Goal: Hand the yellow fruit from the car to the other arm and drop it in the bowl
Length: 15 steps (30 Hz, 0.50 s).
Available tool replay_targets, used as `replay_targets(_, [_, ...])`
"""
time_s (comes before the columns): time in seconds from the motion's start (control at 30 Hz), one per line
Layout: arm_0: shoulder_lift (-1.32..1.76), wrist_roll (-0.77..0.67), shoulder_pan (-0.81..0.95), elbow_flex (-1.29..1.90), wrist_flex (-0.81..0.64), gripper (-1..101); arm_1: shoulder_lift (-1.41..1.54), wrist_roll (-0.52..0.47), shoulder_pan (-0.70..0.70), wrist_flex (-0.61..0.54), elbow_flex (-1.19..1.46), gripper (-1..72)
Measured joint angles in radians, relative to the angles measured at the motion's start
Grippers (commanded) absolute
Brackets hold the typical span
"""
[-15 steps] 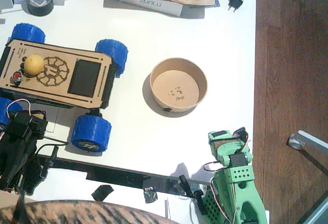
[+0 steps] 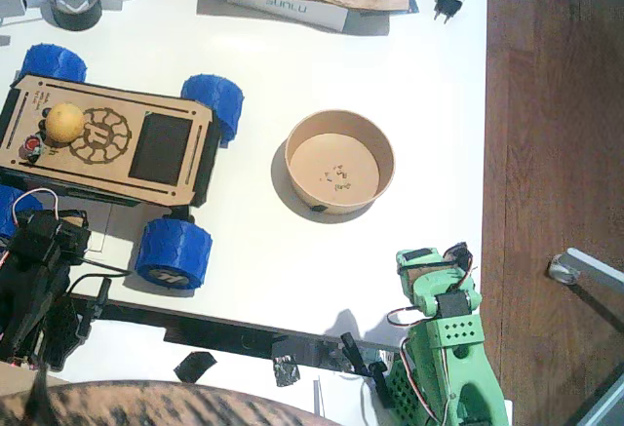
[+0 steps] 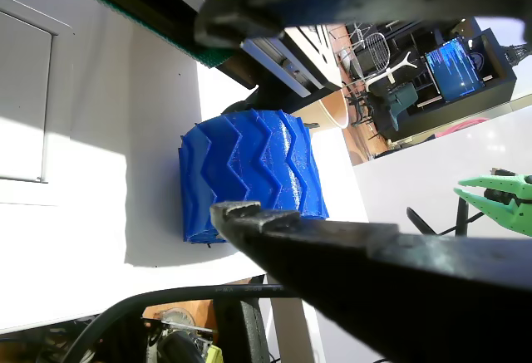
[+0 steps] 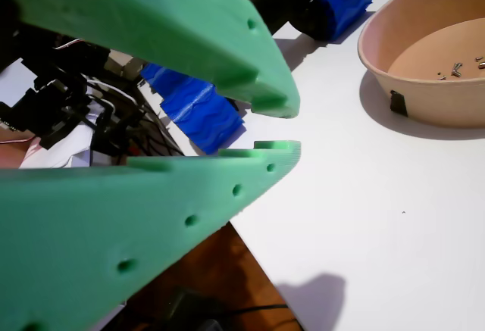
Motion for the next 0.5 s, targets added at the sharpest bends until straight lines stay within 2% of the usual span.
replay_targets(0.17, [0.0,0.0,0.0,0.0,0.0,25,0.0,0.0,0.0,0.0,0.0,0.0])
replay_targets(0.27, [0.0,0.0,0.0,0.0,0.0,3,0.0,0.0,0.0,0.0,0.0,0.0])
replay_targets(0.3, [0.0,0.0,0.0,0.0,0.0,0,0.0,0.0,0.0,0.0,0.0,0.0])
replay_targets(0.5, [0.035,0.0,0.0,0.003,0.014,0,0.0,0.0,0.0,0.0,0.0,0.0])
